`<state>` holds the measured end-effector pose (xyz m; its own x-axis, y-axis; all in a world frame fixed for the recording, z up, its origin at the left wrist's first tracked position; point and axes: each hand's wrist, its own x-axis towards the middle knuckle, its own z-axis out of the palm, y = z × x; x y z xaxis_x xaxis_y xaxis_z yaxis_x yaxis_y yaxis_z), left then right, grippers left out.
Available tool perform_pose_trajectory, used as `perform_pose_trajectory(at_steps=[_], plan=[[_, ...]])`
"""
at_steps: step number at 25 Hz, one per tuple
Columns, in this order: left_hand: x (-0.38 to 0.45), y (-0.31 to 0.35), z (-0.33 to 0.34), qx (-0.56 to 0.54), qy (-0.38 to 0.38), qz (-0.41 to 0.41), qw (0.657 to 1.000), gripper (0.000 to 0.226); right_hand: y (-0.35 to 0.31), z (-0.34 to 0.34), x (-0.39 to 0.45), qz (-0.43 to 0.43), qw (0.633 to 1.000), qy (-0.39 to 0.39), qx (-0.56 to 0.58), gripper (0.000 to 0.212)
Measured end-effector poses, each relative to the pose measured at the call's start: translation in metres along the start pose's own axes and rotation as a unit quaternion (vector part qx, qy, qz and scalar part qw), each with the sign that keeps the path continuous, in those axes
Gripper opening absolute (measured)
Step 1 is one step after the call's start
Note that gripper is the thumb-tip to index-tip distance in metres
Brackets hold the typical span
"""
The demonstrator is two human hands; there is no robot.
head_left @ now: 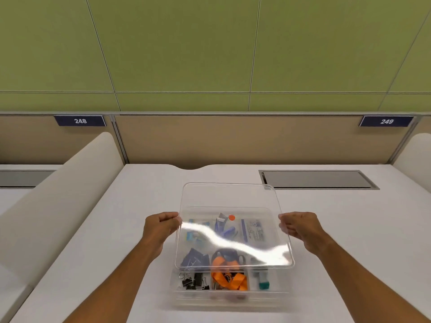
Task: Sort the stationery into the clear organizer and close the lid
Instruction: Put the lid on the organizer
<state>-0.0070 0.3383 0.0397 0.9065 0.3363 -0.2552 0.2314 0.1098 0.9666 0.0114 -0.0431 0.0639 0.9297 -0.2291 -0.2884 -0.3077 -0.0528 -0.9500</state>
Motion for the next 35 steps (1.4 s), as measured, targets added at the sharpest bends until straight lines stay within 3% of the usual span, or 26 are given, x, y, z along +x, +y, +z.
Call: perform_pose_trajectory(at_steps=[11, 16, 26, 35], plan=[[-0.038, -0.026, 0.007, 0.171, 0.108, 0.013, 0.979, 0.024, 0.036, 0.001, 0.0, 0.013, 0.993, -0.004, -0.114, 0.022], [-0.04, -0.025, 0.015, 0.231, 0.134, 0.035, 0.963, 0.026, 0.035, 0.008, -0.003, 0.006, 0.985, 0.033, -0.169, 0.023], [-0.032, -0.02, 0.015, 0.359, 0.118, 0.056, 0.924, 0.01, 0.03, 0.015, -0.01, 0.011, 0.968, 0.049, -0.246, 0.025], [-0.018, -0.02, 0.009, 0.372, 0.09, 0.01, 0.924, 0.014, 0.032, 0.017, -0.006, 0.016, 0.959, 0.039, -0.28, 0.021]])
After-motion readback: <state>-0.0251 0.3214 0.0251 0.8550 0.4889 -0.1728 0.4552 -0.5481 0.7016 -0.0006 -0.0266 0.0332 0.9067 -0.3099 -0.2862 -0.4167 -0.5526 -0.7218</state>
